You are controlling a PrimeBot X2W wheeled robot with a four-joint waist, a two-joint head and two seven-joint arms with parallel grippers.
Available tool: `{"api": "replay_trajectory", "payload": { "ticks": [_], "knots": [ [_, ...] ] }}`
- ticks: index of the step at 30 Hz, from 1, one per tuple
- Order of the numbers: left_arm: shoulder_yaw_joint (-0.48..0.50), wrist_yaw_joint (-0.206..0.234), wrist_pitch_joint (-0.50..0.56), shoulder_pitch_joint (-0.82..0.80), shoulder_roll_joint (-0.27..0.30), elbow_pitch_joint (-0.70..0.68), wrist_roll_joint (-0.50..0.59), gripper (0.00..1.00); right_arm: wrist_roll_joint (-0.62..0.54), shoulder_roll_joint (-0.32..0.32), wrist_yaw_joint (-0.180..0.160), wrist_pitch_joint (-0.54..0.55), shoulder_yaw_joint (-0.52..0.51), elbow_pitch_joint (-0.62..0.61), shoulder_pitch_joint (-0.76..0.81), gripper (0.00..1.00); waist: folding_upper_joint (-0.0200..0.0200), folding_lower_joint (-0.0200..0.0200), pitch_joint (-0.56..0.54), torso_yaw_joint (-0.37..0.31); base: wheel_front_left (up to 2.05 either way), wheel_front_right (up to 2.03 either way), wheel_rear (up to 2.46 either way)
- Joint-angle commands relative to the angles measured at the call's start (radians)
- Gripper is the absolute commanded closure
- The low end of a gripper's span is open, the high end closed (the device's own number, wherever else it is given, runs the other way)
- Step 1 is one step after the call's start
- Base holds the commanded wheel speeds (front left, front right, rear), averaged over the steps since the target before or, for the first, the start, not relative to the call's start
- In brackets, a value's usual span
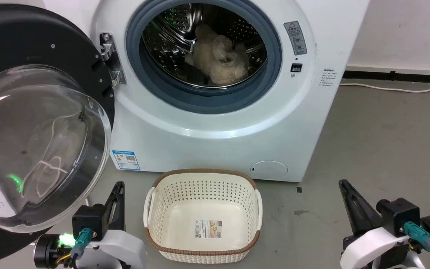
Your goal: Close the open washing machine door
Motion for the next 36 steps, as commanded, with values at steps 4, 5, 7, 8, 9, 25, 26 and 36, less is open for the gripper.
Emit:
{"api": "replay_trajectory", "payload": {
  "ticks": [4,5,7,8,9,25,26,36],
  "knots": [
    [0.002,0.003,0.000,0.014,0.000,-0.004,0.003,1.00,-0.005,0.003,0.001,0.000,0.000,-0.005,0.018,1.00,0.0000,0.0000,0.000,0.000,0.00,0.00,0.00],
    [0.002,0.003,0.000,0.014,0.000,-0.004,0.003,1.00,-0.005,0.003,0.001,0.000,0.000,-0.005,0.018,1.00,0.0000,0.0000,0.000,0.000,0.00,0.00,0.00],
    [0.002,0.003,0.000,0.014,0.000,-0.004,0.003,1.00,-0.005,0.003,0.001,0.000,0.000,-0.005,0.018,1.00,0.0000,0.0000,0.000,0.000,0.00,0.00,0.00],
    [0.002,0.003,0.000,0.014,0.000,-0.004,0.003,1.00,-0.005,0.003,0.001,0.000,0.000,-0.005,0.018,1.00,0.0000,0.0000,0.000,0.000,0.00,0.00,0.00],
    [0.002,0.003,0.000,0.014,0.000,-0.004,0.003,1.00,-0.005,0.003,0.001,0.000,0.000,-0.005,0.018,1.00,0.0000,0.0000,0.000,0.000,0.00,0.00,0.00],
    [0.002,0.003,0.000,0.014,0.000,-0.004,0.003,1.00,-0.005,0.003,0.001,0.000,0.000,-0.005,0.018,1.00,0.0000,0.0000,0.000,0.000,0.00,0.00,0.00],
    [0.002,0.003,0.000,0.014,0.000,-0.004,0.003,1.00,-0.005,0.003,0.001,0.000,0.000,-0.005,0.018,1.00,0.0000,0.0000,0.000,0.000,0.00,0.00,0.00],
    [-0.002,0.000,0.000,0.000,0.000,0.001,0.000,0.00,0.000,0.000,0.000,0.000,0.000,0.001,-0.001,0.00,0.0000,0.0000,0.000,0.000,0.00,0.00,0.00]
  ]
}}
